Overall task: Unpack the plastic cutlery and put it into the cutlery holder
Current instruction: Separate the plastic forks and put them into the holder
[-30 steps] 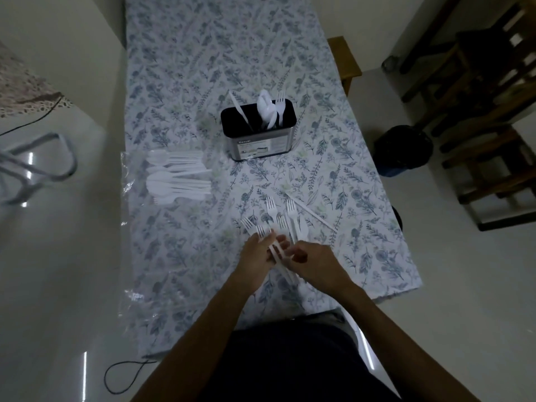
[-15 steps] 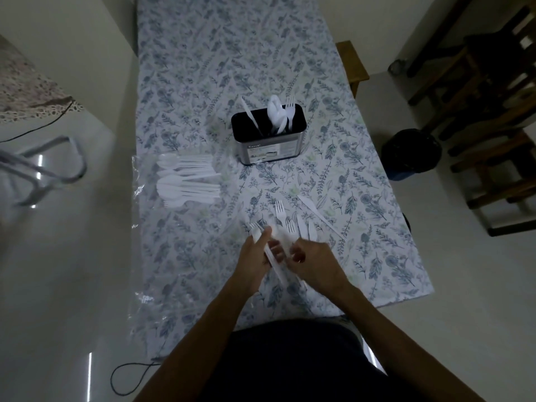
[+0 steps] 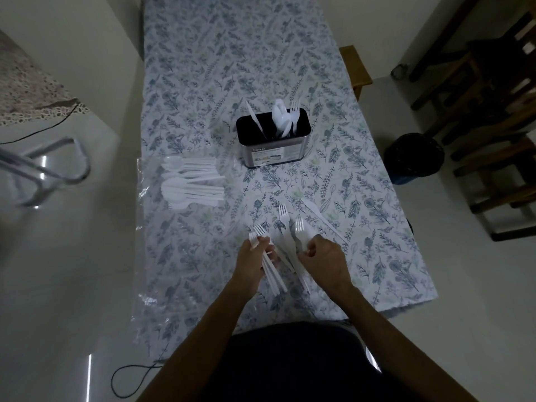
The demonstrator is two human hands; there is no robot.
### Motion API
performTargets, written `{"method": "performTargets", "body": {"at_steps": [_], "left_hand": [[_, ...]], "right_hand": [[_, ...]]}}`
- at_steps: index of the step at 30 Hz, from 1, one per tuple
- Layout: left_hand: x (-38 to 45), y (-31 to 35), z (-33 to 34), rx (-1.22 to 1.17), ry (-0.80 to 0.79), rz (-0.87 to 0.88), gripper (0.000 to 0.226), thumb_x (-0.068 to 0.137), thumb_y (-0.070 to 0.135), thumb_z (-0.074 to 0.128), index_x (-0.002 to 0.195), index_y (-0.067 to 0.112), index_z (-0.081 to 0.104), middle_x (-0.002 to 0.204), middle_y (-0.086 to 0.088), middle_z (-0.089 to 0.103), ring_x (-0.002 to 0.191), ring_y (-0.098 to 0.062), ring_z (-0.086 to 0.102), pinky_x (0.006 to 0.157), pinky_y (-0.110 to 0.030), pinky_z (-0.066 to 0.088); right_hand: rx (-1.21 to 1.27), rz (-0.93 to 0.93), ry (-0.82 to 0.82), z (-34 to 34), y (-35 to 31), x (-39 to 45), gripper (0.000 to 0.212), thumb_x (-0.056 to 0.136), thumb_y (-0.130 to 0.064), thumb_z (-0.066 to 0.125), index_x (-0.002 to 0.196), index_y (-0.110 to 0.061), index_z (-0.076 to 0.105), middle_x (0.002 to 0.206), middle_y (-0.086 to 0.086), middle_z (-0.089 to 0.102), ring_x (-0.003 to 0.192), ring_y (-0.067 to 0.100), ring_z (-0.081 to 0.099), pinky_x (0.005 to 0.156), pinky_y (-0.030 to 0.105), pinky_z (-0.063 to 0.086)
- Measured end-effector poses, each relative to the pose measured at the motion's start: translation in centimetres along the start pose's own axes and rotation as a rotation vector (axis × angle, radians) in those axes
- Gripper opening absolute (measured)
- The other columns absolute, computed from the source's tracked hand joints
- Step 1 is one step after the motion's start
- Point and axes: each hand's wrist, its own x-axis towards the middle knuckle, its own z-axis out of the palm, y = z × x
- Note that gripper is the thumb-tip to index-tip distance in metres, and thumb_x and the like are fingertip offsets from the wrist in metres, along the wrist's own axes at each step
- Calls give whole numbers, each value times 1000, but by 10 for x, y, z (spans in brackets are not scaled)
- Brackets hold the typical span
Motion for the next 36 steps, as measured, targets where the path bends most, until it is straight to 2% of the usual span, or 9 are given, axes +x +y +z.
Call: {"method": "performTargets", "body": {"at_steps": [4,9,15,18,22,24,28,32,36], "left_hand": [[0,1,4,7,-108,13,27,99,23,66,122,10,62,107,-14,74,98,-32,71,85,-44,59],[-1,2,1,53,-67,58,25,104,2,46,127,3,54,97,-15,66,77,-22,68,72,-38,60],[-2,6,-12,-15,16,53,19,105,10,52,121,2,57,90,-13,65,71,-18,64,57,-30,57],[2,8,-18,-16,14,70,5,103,9,55,106,8,59,83,-8,66,67,-15,64,60,-29,57],[6,10,-20,-47,11,93,19,101,20,62,114,6,61,93,-10,66,79,-19,66,71,-32,58],[4,14,-17,-48,0,109,20,100,26,64,110,10,65,95,-9,70,86,-21,68,78,-33,59],[4,10,-16,57,-24,202,28,103,32,57,103,5,68,93,-17,72,83,-25,70,73,-38,57],[7,3,-25,113,65,204,34,94,38,61,105,7,70,100,-26,71,89,-42,67,76,-54,54],[5,0,-32,129,193,166,22,102,20,52,87,7,64,74,-13,69,69,-27,66,58,-32,50]], "right_hand": [[165,-132,-148,-4,-15,-15,23,85,-34,77,94,-13,72,84,-2,75,74,8,71,70,22,59],[91,-76,41,5,-24,30,18,95,-28,67,93,-11,73,83,3,75,68,14,69,67,26,59],[84,111,-58,18,-42,84,35,78,-42,80,60,-17,64,50,-5,55,47,11,55,53,21,42],[197,160,-16,7,-38,85,14,84,-27,73,86,-14,75,76,-2,70,76,16,70,54,18,43],[417,26,179,-9,-46,56,9,92,-21,71,95,-12,69,86,-4,71,72,-5,61,61,1,43],[434,-102,71,-10,-52,35,6,93,-21,71,92,-15,69,85,-9,69,72,-7,63,68,3,47],[360,-216,-299,11,-52,3,8,94,-25,71,95,-19,76,82,-9,73,64,4,67,66,21,58],[166,-238,-83,33,-48,5,12,95,-22,69,94,-12,75,85,-2,72,67,-2,61,65,7,45],[-167,-232,-141,54,-40,12,29,102,-20,43,124,-8,59,116,10,59,99,24,60,75,30,51]]}}
